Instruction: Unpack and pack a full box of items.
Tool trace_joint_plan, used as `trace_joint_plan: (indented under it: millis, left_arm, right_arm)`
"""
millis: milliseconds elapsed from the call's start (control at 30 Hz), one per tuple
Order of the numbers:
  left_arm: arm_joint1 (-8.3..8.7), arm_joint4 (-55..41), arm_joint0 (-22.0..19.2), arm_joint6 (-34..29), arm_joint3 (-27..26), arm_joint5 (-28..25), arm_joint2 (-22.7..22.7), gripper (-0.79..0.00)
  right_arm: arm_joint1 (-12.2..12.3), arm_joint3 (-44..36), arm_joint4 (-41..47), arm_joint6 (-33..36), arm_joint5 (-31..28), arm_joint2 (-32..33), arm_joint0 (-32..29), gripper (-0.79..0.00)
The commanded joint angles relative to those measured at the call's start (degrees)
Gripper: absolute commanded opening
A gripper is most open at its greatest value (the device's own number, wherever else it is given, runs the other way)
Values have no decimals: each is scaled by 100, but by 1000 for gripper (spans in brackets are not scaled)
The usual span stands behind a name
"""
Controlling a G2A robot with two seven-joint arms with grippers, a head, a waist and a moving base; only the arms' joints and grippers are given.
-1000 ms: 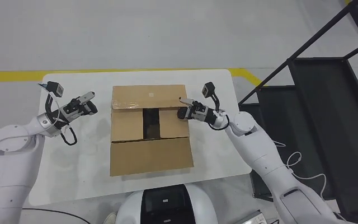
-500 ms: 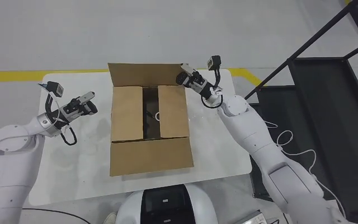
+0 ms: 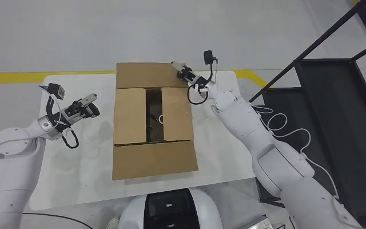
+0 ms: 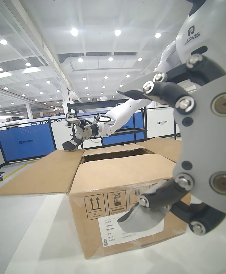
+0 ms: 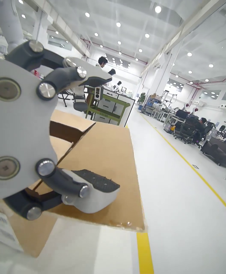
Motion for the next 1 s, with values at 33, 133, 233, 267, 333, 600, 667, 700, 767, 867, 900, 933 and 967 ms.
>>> trace_joint_plan:
  millis: [33,133,233,267,333,600,667,700,767,867,900,933,967]
  left_arm:
    - [0,0,0,0,0,0,0,0]
    - [0,0,0,0,0,0,0,0]
    - [0,0,0,0,0,0,0,0]
    - [0,0,0,0,0,0,0,0]
    - [0,0,0,0,0,0,0,0]
    - [0,0,0,0,0,0,0,0]
    - [0,0,0,0,0,0,0,0]
    - [0,0,0,0,0,0,0,0]
    - [0,0,0,0,0,0,0,0]
    - [0,0,0,0,0,0,0,0]
    - [0,0,0,0,0,0,0,0]
    - [0,0,0,0,0,0,0,0]
    - [0,0,0,0,0,0,0,0]
  right_arm:
    - [-114,301,-216,-143,50,-101,86,0]
    - [-211,550,-445,-203,134,-192,161,0]
    - [-281,718,-611,-262,145,-236,227,0]
    - [-294,763,-678,-287,105,-247,254,0]
    - [-314,800,-642,-321,-30,-199,303,0]
    - [-214,405,395,981,-735,291,357,0]
    - [-162,85,1003,1912,-520,465,231,0]
    - [-133,-128,1297,2414,-353,534,116,0]
    - [-42,-541,1694,3201,15,685,-79,0]
    - [116,-1342,1826,3815,559,846,-523,0]
    - [173,-1673,1762,3887,740,889,-707,0]
    - [234,-2052,1671,3927,934,941,-899,0]
    - [301,-2432,1549,3885,1113,1020,-1096,0]
